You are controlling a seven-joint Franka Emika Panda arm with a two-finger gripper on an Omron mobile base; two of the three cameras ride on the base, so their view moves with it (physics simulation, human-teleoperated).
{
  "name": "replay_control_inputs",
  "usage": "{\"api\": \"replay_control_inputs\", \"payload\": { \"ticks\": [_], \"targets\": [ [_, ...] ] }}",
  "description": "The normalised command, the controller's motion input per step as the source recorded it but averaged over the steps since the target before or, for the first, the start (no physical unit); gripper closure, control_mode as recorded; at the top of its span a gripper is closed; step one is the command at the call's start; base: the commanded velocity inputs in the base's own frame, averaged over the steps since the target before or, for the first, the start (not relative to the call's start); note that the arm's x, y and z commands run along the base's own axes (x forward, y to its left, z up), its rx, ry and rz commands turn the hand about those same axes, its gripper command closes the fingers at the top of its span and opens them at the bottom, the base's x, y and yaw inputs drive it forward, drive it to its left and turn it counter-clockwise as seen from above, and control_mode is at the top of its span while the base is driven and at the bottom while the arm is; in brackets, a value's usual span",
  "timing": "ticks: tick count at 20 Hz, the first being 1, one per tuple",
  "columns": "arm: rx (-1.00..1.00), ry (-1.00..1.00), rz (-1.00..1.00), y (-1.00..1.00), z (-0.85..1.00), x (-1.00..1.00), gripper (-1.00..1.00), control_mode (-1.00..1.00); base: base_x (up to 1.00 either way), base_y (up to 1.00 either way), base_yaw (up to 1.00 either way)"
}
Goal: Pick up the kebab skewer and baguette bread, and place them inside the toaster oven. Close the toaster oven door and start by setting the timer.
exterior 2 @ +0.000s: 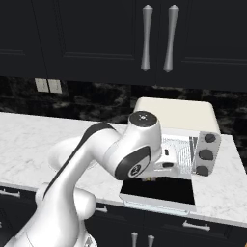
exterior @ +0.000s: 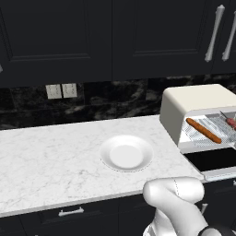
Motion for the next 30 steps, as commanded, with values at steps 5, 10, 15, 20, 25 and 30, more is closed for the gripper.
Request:
{"api": "replay_control_inputs", "payload": {
  "ticks": [5,10,15,20,25,30],
  "targets": [
    [0.04,-0.02,-0.13,-0.27,-0.63,0.28,1.0,-1.0,0.0,0.0,0.0],
    [0.06,0.0,-0.09,-0.39,-0.13,0.66,1.0,-1.0,0.0,0.0,0.0],
    [0.04,0.08,0.0,-0.32,-0.03,0.42,1.0,-1.0,0.0,0.0,0.0],
    [0.01,0.09,0.0,-0.26,-0.15,0.08,1.0,-1.0,0.0,0.0,0.0],
    [0.05,0.03,0.0,-0.16,-0.1,0.03,1.0,-1.0,0.0,0.0,0.0],
    [0.03,0.0,0.0,0.0,-0.11,0.38,1.0,-1.0,0.0,0.0,0.0]
  ]
}}
